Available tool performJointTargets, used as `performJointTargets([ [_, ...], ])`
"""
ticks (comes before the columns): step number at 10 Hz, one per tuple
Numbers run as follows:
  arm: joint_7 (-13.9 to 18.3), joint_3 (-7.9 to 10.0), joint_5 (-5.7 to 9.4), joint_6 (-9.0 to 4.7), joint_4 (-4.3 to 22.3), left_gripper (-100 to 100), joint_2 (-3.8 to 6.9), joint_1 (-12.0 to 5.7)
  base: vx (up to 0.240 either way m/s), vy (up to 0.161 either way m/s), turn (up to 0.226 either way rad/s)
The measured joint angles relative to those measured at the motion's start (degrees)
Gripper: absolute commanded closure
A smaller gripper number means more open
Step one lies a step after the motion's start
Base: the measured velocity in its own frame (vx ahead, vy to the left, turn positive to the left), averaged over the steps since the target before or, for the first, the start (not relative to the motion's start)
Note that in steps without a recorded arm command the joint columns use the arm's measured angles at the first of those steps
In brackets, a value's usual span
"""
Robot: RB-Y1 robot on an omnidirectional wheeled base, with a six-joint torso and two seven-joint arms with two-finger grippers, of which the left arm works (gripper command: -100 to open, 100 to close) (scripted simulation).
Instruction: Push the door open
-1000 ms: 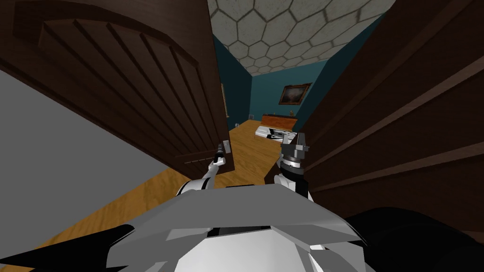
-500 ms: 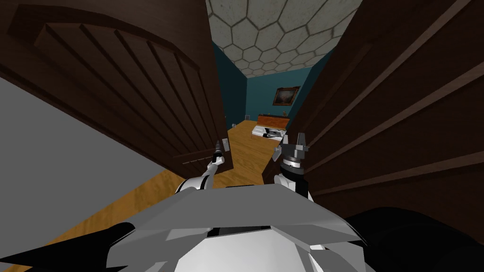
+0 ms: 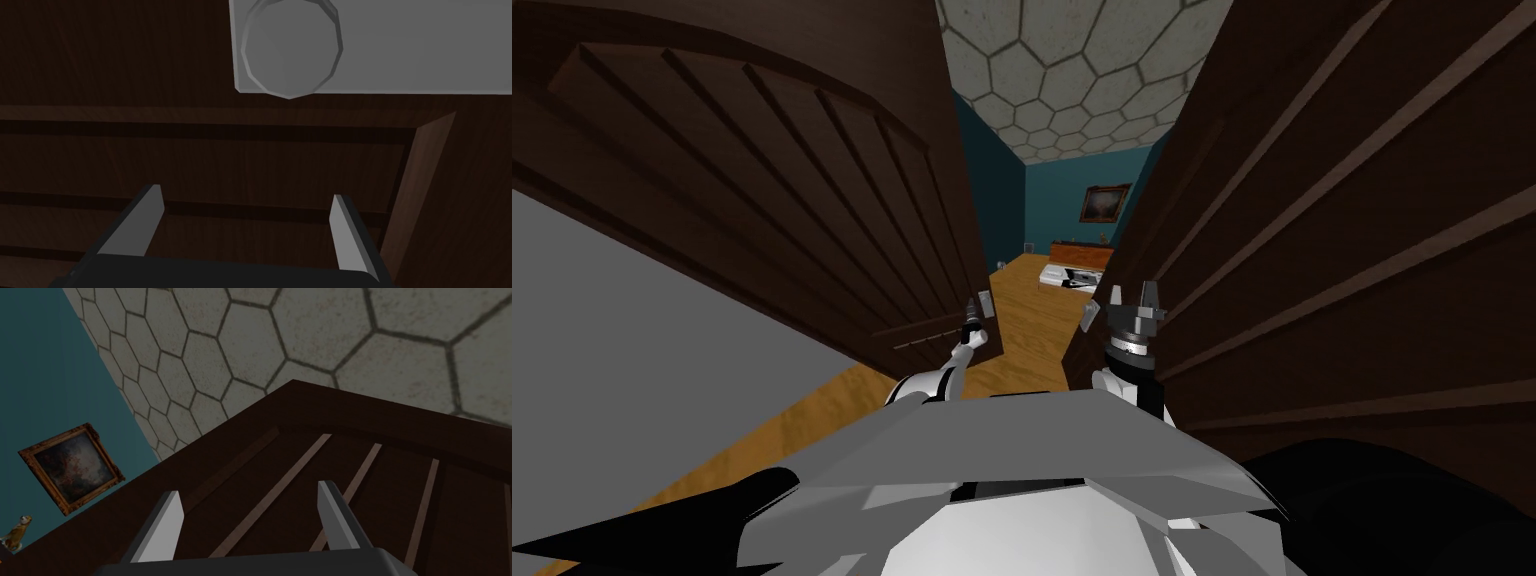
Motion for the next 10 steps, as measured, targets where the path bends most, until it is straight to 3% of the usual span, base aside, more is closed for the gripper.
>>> performJointTargets([
  [5,-4.7,1.15,5.41,-3.16,3.0,-100,-1.21,-1.83,-0.099,0.007,-0.121],
  [6,-5.6,1.39,6.40,-3.64,3.3,-100,-1.66,-2.03,-0.091,-0.004,-0.174],
  [8,-7.3,1.81,8.82,-5.78,6.3,-100,-2.54,-3.61,-0.093,-0.019,-0.108],
  [10,-9.4,2.36,10.72,-6.19,5.7,-100,-4.13,-3.55,-0.070,-0.027,-0.076],
])
